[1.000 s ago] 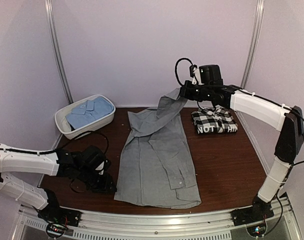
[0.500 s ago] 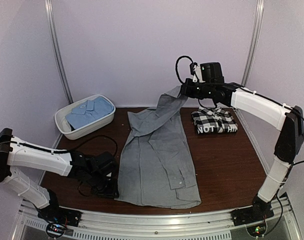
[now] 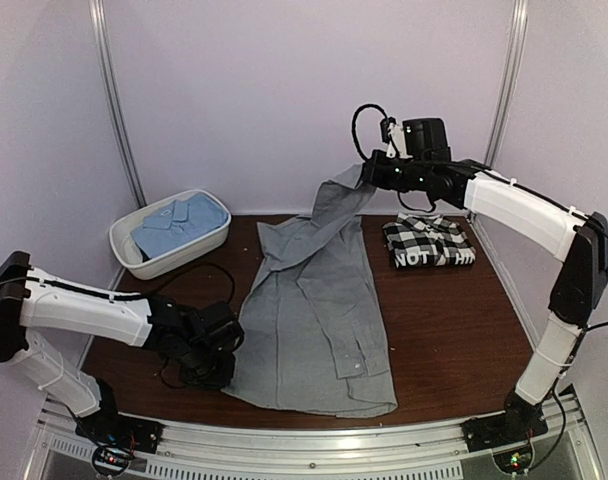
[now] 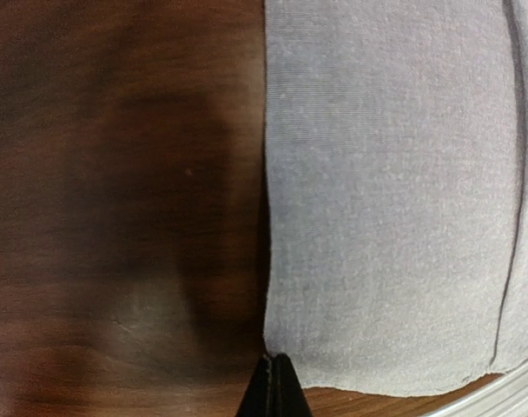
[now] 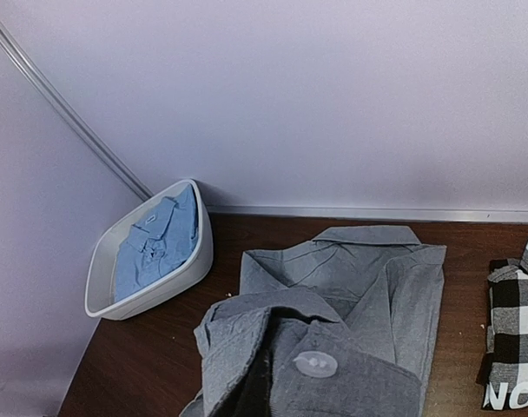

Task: Fold and stack the long sleeve shirts
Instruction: Pick up the shirt from the center of the board, then fold the corner of the shirt at the center of the board.

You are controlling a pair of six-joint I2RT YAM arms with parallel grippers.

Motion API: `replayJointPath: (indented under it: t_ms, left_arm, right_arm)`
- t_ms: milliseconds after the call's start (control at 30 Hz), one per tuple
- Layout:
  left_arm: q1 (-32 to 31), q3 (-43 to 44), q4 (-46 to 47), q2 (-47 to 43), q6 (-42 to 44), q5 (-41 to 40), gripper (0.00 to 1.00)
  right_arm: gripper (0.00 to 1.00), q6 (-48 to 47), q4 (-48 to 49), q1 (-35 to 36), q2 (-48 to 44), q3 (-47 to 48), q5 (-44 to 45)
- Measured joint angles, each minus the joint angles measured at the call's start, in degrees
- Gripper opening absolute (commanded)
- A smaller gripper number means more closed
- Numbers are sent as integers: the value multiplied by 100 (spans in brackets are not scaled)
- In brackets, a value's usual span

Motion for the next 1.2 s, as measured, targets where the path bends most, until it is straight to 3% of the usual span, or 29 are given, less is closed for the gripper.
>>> replayJointPath:
  t_ms: [367, 700, 1200]
  left_arm:
    - [920, 153, -909, -822, 538, -551, 0]
    - [496, 1357, -1054, -452, 1749, -323, 0]
    - [-66, 2133, -503, 852, 3062, 981, 0]
  right_arm:
    - [0, -66, 15, -46, 87, 562, 44]
    - [0, -79, 116, -540, 122, 494, 129]
    - [0, -57, 387, -737, -1904, -1261, 688]
